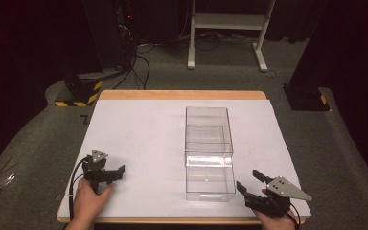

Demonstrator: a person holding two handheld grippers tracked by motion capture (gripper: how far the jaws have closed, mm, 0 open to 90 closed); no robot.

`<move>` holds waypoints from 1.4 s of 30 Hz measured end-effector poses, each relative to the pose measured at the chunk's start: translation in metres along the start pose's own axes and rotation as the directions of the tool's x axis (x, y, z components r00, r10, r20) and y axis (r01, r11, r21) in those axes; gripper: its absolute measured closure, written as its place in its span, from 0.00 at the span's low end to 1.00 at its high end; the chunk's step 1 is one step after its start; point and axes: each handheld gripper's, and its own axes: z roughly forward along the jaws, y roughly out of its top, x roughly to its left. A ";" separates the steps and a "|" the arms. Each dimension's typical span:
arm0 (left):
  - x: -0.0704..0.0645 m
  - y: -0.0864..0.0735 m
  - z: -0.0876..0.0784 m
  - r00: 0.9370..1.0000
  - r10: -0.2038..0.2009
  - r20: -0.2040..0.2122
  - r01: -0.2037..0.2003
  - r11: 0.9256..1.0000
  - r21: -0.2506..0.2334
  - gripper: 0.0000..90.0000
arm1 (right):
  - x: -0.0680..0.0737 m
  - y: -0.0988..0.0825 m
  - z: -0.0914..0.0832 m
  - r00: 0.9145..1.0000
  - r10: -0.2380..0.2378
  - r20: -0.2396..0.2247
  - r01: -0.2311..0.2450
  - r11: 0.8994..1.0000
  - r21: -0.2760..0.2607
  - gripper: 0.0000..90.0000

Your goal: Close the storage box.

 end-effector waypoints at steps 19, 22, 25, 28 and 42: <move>0.000 0.000 0.000 1.000 0.000 0.000 0.000 1.000 0.001 0.01 | 0.018 -0.014 0.005 0.999 0.002 -0.048 0.000 0.999 0.037 0.19; 0.000 0.000 0.000 1.000 0.000 -0.001 0.000 1.000 0.000 0.01 | 0.019 -0.016 0.007 0.998 0.002 -0.062 0.001 0.999 0.047 0.17; 0.000 0.000 0.000 1.000 0.000 0.000 0.000 1.000 0.000 0.01 | 0.020 -0.017 0.008 0.998 0.002 -0.065 0.001 0.999 0.051 0.16; 0.000 0.000 0.000 1.000 0.000 -0.001 0.000 1.000 -0.001 0.01 | 0.020 -0.018 0.010 0.997 0.003 -0.073 0.002 0.998 0.063 0.16; 0.000 0.000 0.000 1.000 0.000 0.000 0.000 1.000 0.000 0.01 | 0.020 -0.021 0.016 0.997 0.010 -0.078 -0.003 0.996 0.087 0.15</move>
